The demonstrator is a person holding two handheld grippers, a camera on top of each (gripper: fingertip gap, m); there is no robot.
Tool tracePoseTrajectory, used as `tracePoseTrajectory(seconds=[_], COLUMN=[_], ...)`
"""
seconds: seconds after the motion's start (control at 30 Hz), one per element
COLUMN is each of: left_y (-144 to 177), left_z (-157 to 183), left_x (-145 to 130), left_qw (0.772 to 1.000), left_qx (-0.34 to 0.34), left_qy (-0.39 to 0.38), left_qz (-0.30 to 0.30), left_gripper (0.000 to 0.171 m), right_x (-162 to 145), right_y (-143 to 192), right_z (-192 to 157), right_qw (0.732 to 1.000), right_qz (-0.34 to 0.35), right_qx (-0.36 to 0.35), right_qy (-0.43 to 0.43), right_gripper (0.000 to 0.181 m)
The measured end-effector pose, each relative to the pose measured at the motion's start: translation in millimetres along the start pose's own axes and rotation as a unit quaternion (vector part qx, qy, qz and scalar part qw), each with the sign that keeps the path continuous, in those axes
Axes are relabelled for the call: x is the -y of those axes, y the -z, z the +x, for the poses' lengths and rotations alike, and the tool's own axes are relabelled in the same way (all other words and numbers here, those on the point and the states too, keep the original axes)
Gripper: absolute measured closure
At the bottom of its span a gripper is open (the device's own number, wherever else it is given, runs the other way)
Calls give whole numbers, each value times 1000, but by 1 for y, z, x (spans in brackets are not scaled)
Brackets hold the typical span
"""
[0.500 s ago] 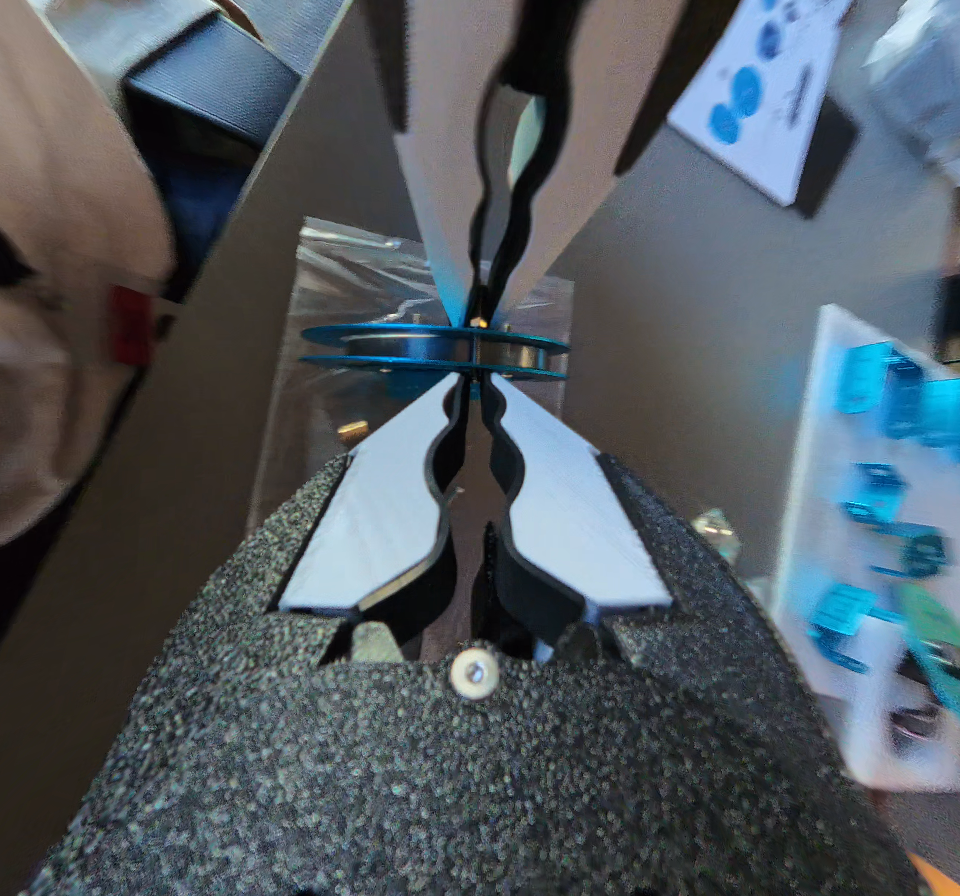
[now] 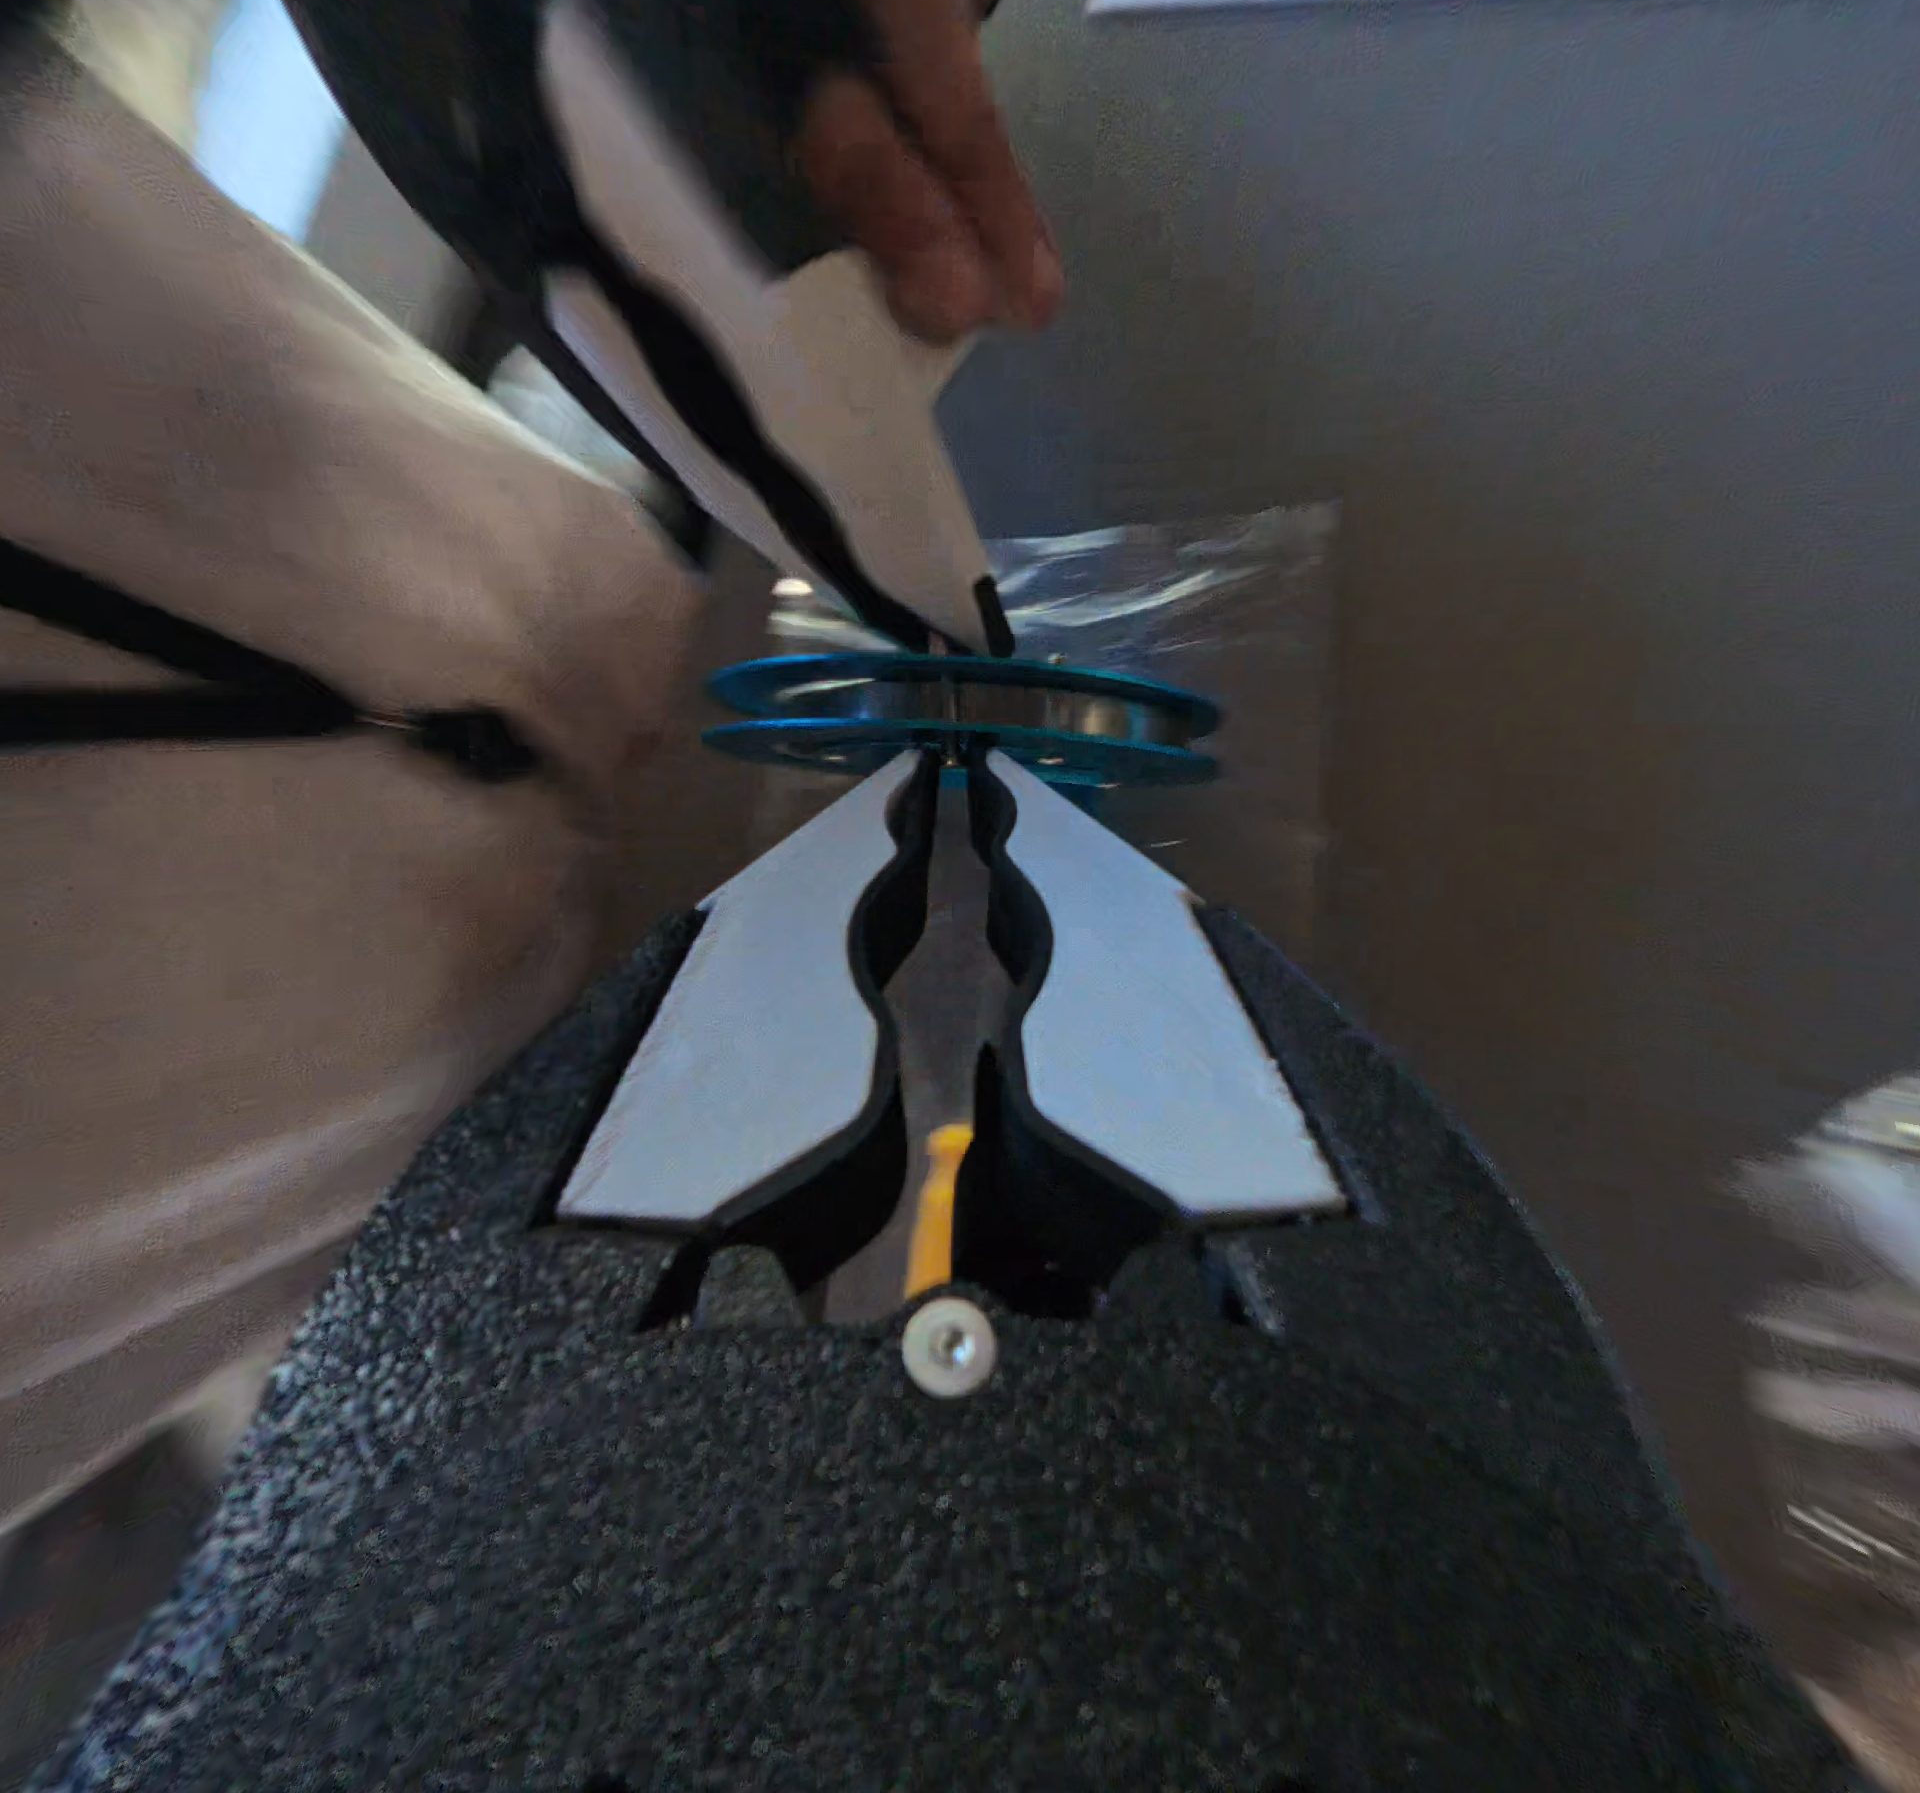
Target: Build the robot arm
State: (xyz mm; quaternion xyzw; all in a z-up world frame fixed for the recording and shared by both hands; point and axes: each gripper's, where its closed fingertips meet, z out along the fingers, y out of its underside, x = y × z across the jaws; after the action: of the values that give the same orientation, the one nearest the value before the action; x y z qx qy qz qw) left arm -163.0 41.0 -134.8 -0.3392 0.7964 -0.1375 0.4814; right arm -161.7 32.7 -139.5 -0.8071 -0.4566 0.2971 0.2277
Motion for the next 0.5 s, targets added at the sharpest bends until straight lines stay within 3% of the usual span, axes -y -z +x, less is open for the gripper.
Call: tracePoseTrajectory(seconds=[0.07, 0.17, 0.27, 0.3, 0.33, 0.4, 0.5], left_y=[3, 6, 9, 10, 9, 8, 5], left_z=[3, 5, 10, 10, 10, 11, 10], left_x=[1, 1, 5, 6, 6, 5, 4], left_qw=[982, 928, 868, 857, 859, 891, 965], left_qx=[-95, -198, -287, -302, -303, -276, -173], left_qy=[162, 315, 403, 415, 411, 359, 196], left_qz=[12, 26, 41, 42, 40, 24, -3], left_gripper=[168, 168, 168, 169, 168, 168, 168], right_x=[2, 5, 4, 5, 5, 4, -2], right_y=[-1, -1, -2, -2, -1, -1, -2], right_z=[4, 11, 13, 13, 14, 13, 8], right_qw=[981, 911, 858, 844, 831, 832, 881], right_qz=[-16, -42, -73, -82, -94, -113, -123], right_qx=[-143, -310, -375, -388, -397, -392, -328], right_qy=[132, 271, 343, 362, 378, 378, 317], right_gripper=[174, 176, 175, 177, 177, 178, 179])
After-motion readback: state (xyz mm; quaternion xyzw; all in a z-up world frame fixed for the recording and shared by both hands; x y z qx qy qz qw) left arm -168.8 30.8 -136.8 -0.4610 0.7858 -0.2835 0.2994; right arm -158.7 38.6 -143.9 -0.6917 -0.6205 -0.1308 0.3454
